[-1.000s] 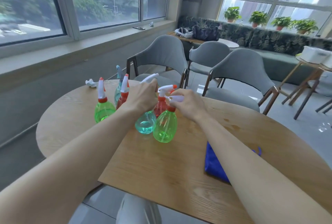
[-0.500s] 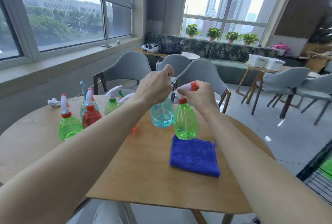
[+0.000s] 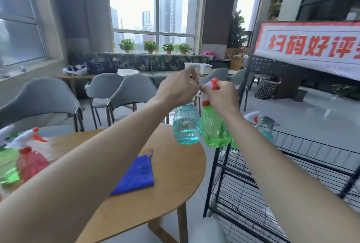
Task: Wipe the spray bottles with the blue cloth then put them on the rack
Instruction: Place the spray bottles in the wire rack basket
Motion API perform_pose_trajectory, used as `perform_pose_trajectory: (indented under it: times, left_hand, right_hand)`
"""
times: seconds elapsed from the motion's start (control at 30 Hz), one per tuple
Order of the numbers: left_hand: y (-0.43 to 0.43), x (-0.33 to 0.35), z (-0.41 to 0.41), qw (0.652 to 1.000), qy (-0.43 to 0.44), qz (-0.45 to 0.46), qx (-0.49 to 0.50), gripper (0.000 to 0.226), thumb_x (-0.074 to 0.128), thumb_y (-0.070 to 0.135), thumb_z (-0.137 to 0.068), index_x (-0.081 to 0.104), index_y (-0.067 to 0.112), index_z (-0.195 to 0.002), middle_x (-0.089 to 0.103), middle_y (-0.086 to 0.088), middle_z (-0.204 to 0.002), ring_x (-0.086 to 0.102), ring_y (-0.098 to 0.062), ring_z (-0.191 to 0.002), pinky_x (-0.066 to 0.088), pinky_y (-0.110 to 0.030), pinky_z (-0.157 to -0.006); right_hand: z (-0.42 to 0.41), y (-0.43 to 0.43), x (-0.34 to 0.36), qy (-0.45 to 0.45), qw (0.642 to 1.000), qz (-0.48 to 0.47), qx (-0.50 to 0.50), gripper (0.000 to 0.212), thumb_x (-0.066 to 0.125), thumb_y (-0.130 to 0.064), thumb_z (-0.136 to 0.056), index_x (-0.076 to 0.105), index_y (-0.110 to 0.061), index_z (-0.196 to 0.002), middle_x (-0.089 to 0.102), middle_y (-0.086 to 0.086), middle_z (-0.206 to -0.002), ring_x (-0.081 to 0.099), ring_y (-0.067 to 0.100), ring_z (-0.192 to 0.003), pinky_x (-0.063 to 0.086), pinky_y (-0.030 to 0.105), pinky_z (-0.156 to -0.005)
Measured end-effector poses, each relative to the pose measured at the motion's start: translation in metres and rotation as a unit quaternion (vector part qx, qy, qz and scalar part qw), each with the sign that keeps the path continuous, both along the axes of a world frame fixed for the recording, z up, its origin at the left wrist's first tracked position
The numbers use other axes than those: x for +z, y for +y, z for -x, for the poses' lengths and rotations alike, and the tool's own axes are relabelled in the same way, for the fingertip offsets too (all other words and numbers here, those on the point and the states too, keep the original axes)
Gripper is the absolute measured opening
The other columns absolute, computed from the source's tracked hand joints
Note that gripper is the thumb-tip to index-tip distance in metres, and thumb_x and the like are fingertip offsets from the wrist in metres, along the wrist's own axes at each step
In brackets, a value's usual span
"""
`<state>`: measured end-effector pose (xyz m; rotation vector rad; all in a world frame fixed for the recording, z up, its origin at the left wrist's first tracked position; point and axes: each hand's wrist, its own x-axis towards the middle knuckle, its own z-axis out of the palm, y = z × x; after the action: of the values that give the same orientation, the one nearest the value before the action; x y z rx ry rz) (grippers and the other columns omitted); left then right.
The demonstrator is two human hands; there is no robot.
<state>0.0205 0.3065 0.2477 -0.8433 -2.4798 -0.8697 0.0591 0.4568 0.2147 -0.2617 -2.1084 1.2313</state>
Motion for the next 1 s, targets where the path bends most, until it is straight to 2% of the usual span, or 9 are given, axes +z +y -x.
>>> perform_pose_trajectory:
  times: [0.1, 0.23, 0.37, 0.47, 0.63, 0.73, 0.8, 0.87, 1.0]
  left_hand:
    - [0.061, 0.001, -0.016, 0.999, 0.019, -0.002, -0.035, 0.024, 0.045, 0.028, -0.097, 0.057, 0.027, -0.117, 0.071, -0.004, -0.097, 0.066, -0.032, -0.085, 0.047, -0.039, -0.070]
    - [0.133, -0.012, -0.033, 0.996, 0.036, 0.010, -0.084, 0.022, 0.055, 0.034, -0.098, 0.053, 0.024, -0.117, 0.070, -0.001, -0.099, 0.064, -0.031, -0.086, 0.048, -0.040, -0.072]
    - [0.190, -0.037, -0.046, 0.992, 0.032, 0.030, -0.121, 0.030, 0.060, 0.023, -0.093, 0.049, 0.021, -0.121, 0.061, 0.002, -0.084, 0.059, -0.026, -0.075, 0.036, -0.036, -0.060]
    - [0.221, -0.059, -0.045, 0.990, 0.027, 0.046, -0.131, 0.040, 0.059, 0.014, -0.089, 0.049, 0.015, -0.128, 0.053, 0.002, -0.078, 0.054, -0.028, -0.074, 0.031, -0.037, -0.057]
    - [0.251, -0.085, -0.026, 0.989, -0.011, 0.038, -0.144, 0.050, 0.055, 0.000, -0.093, 0.047, 0.009, -0.142, 0.057, -0.008, -0.104, 0.052, -0.027, -0.098, 0.035, -0.032, -0.076]
    - [0.259, -0.098, -0.012, 0.988, -0.040, 0.059, -0.140, 0.050, 0.054, -0.003, -0.096, 0.046, 0.007, -0.144, 0.060, -0.018, -0.125, 0.055, -0.033, -0.115, 0.040, -0.035, -0.085]
    - [0.262, -0.110, -0.003, 0.987, -0.042, 0.085, -0.128, 0.053, 0.053, -0.006, -0.093, 0.047, 0.012, -0.142, 0.059, -0.018, -0.129, 0.057, -0.034, -0.114, 0.048, -0.040, -0.086]
    - [0.262, -0.122, 0.007, 0.986, -0.029, 0.110, -0.125, 0.056, 0.054, -0.005, -0.090, 0.046, 0.019, -0.140, 0.062, -0.015, -0.126, 0.061, -0.033, -0.106, 0.056, -0.048, -0.085]
    - [0.260, -0.140, 0.016, 0.980, 0.006, 0.169, -0.105, 0.059, 0.056, -0.004, -0.094, 0.044, 0.021, -0.146, 0.063, -0.008, -0.117, 0.060, -0.027, -0.098, 0.049, -0.040, -0.073]
  right_hand:
    - [-0.028, 0.053, 0.004, 0.003, 0.999, 0.002, -0.043, 0.033, 0.079, -0.044, -0.087, 0.067, -0.017, -0.072, 0.069, -0.002, -0.069, 0.070, 0.021, -0.070, 0.056, 0.041, -0.071]
    - [-0.063, 0.119, -0.004, -0.009, 0.996, 0.008, -0.090, 0.029, 0.079, -0.040, -0.088, 0.067, -0.016, -0.076, 0.064, -0.005, -0.067, 0.060, 0.013, -0.063, 0.044, 0.032, -0.061]
    - [-0.085, 0.170, -0.031, -0.024, 0.991, 0.028, -0.129, 0.028, 0.078, -0.040, -0.087, 0.070, -0.013, -0.084, 0.071, -0.001, -0.078, 0.066, 0.019, -0.074, 0.047, 0.034, -0.065]
    - [-0.090, 0.199, -0.057, -0.025, 0.987, 0.057, -0.145, 0.032, 0.079, -0.044, -0.086, 0.071, -0.013, -0.083, 0.074, 0.001, -0.079, 0.074, 0.024, -0.079, 0.059, 0.042, -0.074]
    - [-0.082, 0.238, -0.092, -0.050, 0.983, 0.135, -0.111, 0.025, 0.083, -0.043, -0.085, 0.076, -0.019, -0.087, 0.080, 0.002, -0.085, 0.079, 0.019, -0.076, 0.063, 0.049, -0.089]
    - [-0.073, 0.248, -0.100, -0.054, 0.980, 0.167, -0.093, 0.023, 0.081, -0.032, -0.092, 0.077, -0.010, -0.098, 0.081, 0.009, -0.097, 0.074, 0.010, -0.064, 0.060, 0.029, -0.074]
    - [-0.067, 0.251, -0.107, -0.055, 0.978, 0.185, -0.083, 0.023, 0.080, -0.029, -0.093, 0.076, -0.008, -0.101, 0.079, 0.011, -0.098, 0.073, 0.013, -0.067, 0.056, 0.028, -0.070]
    - [-0.063, 0.250, -0.114, -0.064, 0.976, 0.195, -0.077, 0.017, 0.078, -0.029, -0.094, 0.076, -0.014, -0.100, 0.078, 0.009, -0.097, 0.074, 0.017, -0.075, 0.059, 0.035, -0.079]
    - [-0.054, 0.246, -0.132, -0.087, 0.985, 0.133, -0.073, 0.005, 0.072, -0.030, -0.097, 0.074, -0.026, -0.096, 0.079, 0.002, -0.096, 0.077, 0.025, -0.088, 0.061, 0.043, -0.088]
